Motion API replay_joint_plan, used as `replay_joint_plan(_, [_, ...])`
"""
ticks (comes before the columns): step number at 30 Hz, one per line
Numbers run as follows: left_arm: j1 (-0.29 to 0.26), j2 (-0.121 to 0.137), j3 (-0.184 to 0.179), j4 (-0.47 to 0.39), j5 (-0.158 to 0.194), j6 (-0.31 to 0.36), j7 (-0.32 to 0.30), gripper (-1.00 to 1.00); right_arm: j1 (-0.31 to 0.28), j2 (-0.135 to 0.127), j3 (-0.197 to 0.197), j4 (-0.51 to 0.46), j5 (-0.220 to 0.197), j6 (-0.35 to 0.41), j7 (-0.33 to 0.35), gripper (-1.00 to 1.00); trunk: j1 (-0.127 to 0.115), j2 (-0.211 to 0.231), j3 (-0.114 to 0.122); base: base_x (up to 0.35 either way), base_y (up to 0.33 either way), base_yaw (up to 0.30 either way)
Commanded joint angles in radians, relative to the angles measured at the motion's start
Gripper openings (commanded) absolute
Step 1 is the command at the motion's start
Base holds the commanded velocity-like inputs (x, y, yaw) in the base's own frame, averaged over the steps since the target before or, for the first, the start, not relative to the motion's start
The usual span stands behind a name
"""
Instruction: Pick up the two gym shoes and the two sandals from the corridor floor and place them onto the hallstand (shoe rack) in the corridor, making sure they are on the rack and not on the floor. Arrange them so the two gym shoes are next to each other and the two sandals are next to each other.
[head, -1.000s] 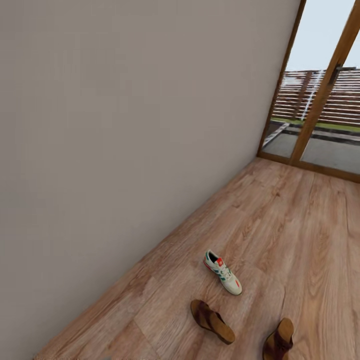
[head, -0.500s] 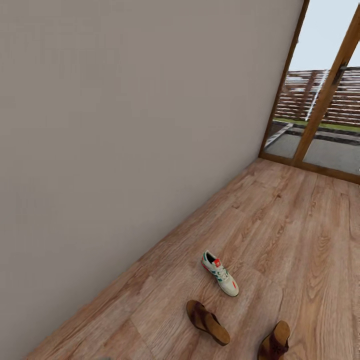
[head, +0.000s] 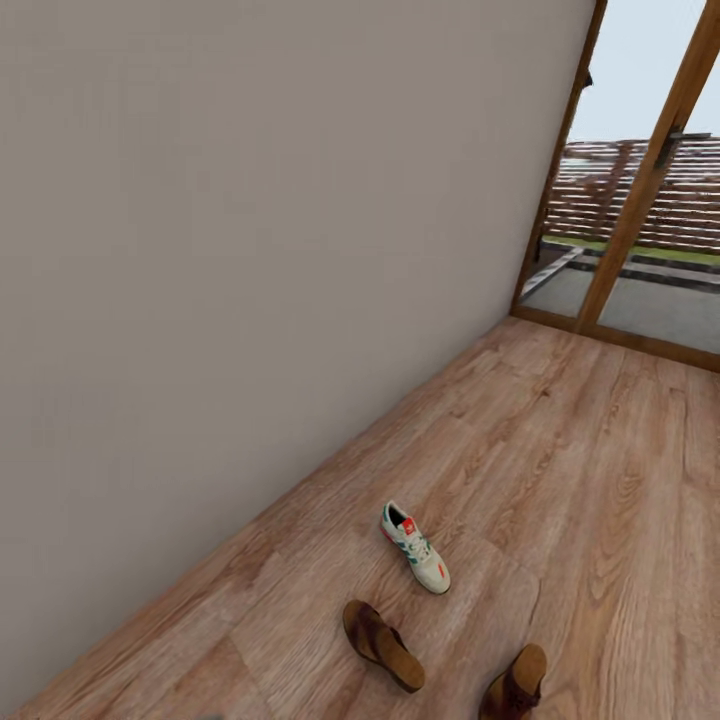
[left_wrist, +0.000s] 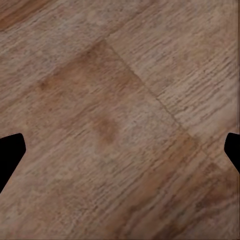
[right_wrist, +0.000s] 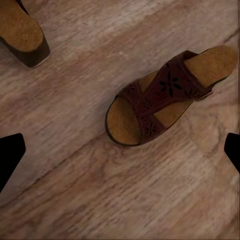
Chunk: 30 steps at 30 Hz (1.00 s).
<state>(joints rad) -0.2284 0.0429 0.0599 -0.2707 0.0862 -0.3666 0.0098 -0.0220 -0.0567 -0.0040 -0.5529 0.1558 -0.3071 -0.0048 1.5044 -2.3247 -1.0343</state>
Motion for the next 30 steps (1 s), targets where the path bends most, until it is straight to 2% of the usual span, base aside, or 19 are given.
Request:
replay_joint_plan(1, [0.0,0.0,-0.002,0.001,0.009,-0.003,-0.001,1.0,-0.001,0.0,-0.001,0.001,0.007,-0.003,-0.001,1.0,0.0,0.0,-0.001,0.0,-0.14,0.099])
replay_joint_plan(10, [0.0,0.0,-0.002,0.001,0.009,-0.003,-0.001,1.0,-0.001,0.0,-0.001,0.0,0.007,-0.003,-0.001,1.0,0.0,0.0,-0.001,0.0,-0.062,0.192])
replay_joint_plan(30, [0.0,0.0,-0.002,0.001,0.009,-0.003,-0.001,1.0,0.0,0.0,-0.001,-0.002,0.007,-0.003,-0.001,1.0,0.0,0.0,-0.001,0.0,-0.005,0.271])
